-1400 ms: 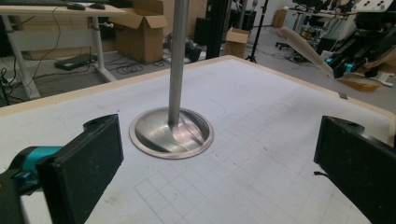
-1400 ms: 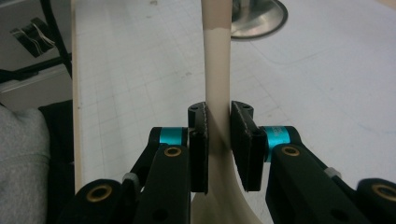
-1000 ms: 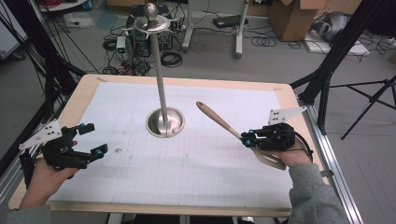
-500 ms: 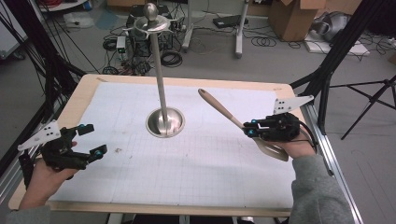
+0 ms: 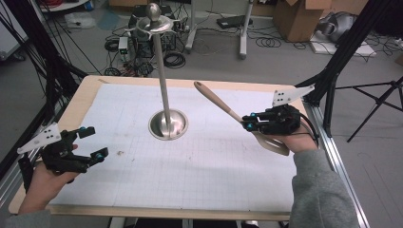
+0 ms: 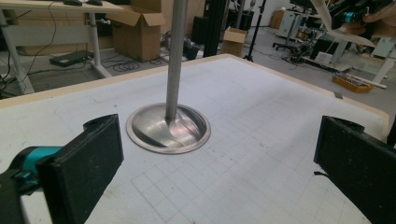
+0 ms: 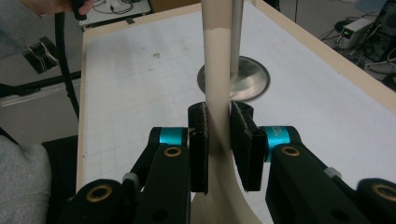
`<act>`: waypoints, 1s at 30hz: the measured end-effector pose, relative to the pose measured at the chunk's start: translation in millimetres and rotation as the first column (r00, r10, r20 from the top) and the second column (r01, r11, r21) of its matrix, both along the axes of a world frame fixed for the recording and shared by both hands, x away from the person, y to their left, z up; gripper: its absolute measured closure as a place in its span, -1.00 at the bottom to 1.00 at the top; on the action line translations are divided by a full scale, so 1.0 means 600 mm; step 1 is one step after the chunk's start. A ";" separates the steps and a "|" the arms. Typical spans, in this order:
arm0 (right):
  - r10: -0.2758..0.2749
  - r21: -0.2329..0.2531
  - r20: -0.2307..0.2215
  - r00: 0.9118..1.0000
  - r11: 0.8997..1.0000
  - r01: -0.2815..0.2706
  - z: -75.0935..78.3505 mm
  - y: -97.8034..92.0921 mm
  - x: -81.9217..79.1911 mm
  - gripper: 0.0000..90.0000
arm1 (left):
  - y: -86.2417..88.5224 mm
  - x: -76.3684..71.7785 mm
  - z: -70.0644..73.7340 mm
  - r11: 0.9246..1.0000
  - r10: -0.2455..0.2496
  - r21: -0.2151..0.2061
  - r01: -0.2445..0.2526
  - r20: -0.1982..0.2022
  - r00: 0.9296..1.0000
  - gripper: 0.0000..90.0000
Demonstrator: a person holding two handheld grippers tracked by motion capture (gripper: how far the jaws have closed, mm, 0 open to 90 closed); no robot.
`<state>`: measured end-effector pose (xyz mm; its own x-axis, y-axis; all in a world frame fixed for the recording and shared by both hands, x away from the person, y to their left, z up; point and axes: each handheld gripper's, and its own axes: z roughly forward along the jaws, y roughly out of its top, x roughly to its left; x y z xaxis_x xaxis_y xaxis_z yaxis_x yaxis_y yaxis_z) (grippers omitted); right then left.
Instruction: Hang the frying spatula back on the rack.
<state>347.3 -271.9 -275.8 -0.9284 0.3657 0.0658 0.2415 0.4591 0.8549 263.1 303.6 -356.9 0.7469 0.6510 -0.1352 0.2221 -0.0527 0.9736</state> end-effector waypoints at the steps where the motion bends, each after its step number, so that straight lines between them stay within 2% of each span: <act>1: 0.005 0.001 0.001 1.000 1.000 -0.005 0.003 0.002 0.001 0.73 | 0.000 0.000 0.001 1.000 -0.001 -0.003 0.001 -0.001 1.000 -0.96; 11: 0.027 0.021 0.022 0.999 0.999 -0.028 0.025 0.013 0.012 0.72 | 0.004 -0.003 0.002 1.000 0.001 -0.017 -0.001 0.005 1.000 -0.96; 14: 0.038 0.020 0.028 0.999 0.999 -0.038 0.029 0.013 0.015 0.73 | 0.005 -0.003 0.000 1.000 0.007 -0.007 -0.007 0.004 1.000 -0.96; 18: 0.037 0.048 0.034 0.999 0.998 -0.038 0.035 0.012 0.019 0.73 | 0.006 -0.003 -0.006 1.000 0.013 0.009 -0.013 -0.009 1.000 -0.96; 30: 0.018 0.057 0.060 0.998 0.998 -0.021 0.066 0.016 0.027 0.73 | 0.005 -0.004 -0.006 1.000 0.004 0.002 -0.004 -0.004 1.000 -0.96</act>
